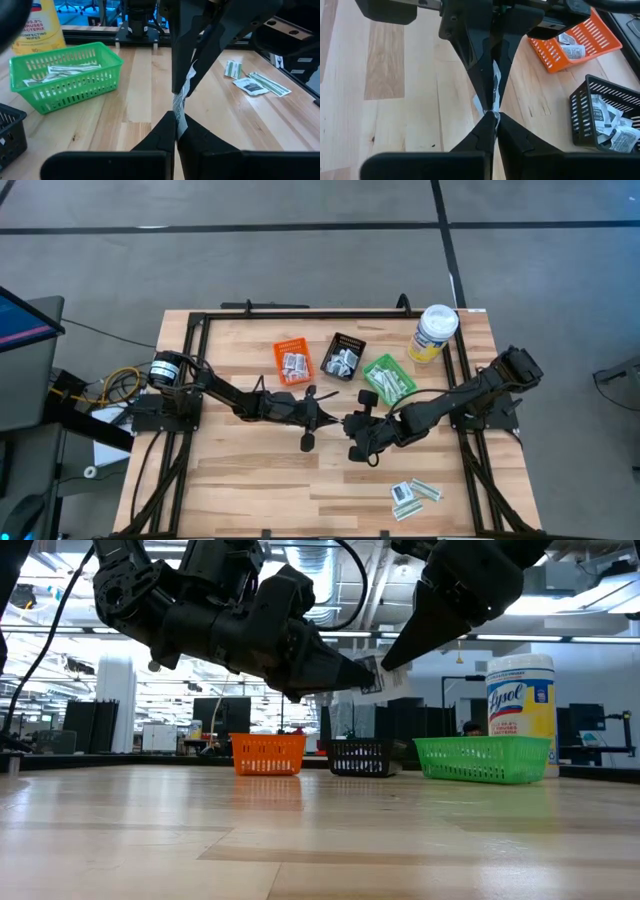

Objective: Pick & Place First Aid Supplies
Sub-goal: Put the black towelette pack into the black basket

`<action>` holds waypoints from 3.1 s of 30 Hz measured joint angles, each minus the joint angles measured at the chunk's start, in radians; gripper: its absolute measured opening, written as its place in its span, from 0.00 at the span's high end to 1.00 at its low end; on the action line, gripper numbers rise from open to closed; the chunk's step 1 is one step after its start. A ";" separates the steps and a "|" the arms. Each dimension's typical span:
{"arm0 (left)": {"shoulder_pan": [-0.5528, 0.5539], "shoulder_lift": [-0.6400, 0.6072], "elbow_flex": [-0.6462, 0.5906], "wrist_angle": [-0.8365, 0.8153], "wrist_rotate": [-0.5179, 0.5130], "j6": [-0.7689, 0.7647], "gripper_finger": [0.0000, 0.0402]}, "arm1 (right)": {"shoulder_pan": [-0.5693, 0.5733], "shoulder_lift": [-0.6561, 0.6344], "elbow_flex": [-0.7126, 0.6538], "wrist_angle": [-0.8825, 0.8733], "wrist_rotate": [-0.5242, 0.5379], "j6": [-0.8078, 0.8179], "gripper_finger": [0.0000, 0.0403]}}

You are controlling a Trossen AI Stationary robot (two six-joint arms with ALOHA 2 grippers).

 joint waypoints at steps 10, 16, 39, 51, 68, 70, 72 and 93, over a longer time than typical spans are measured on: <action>0.001 0.002 -0.005 -0.031 -0.050 -0.001 0.98 | 0.004 -0.002 -0.002 -0.016 -0.005 0.041 0.89; 0.002 0.003 -0.005 -0.035 -0.056 -0.003 0.98 | 0.002 -0.002 -0.002 -0.013 -0.004 0.043 0.87; 0.375 0.003 0.060 0.017 0.014 -0.173 0.94 | -0.005 0.001 -0.001 -0.009 -0.422 0.124 0.87; 0.412 0.003 0.113 -0.074 0.002 -0.110 0.72 | -0.084 0.002 -0.001 0.009 -0.422 0.121 0.87; 0.274 0.003 0.112 -0.180 0.258 -0.219 0.69 | -0.137 0.002 0.000 -0.028 -0.340 0.113 0.87; 0.253 0.003 0.112 -0.213 0.275 -0.218 0.69 | -0.120 0.002 0.000 -0.041 -0.343 0.174 0.87; 0.233 0.003 0.111 -0.238 0.277 -0.218 0.70 | -0.095 0.002 0.000 -0.061 -0.347 0.266 0.87; 0.169 0.003 0.111 -0.319 0.277 -0.217 0.72 | 0.239 0.003 -0.080 -0.354 -0.656 0.935 0.74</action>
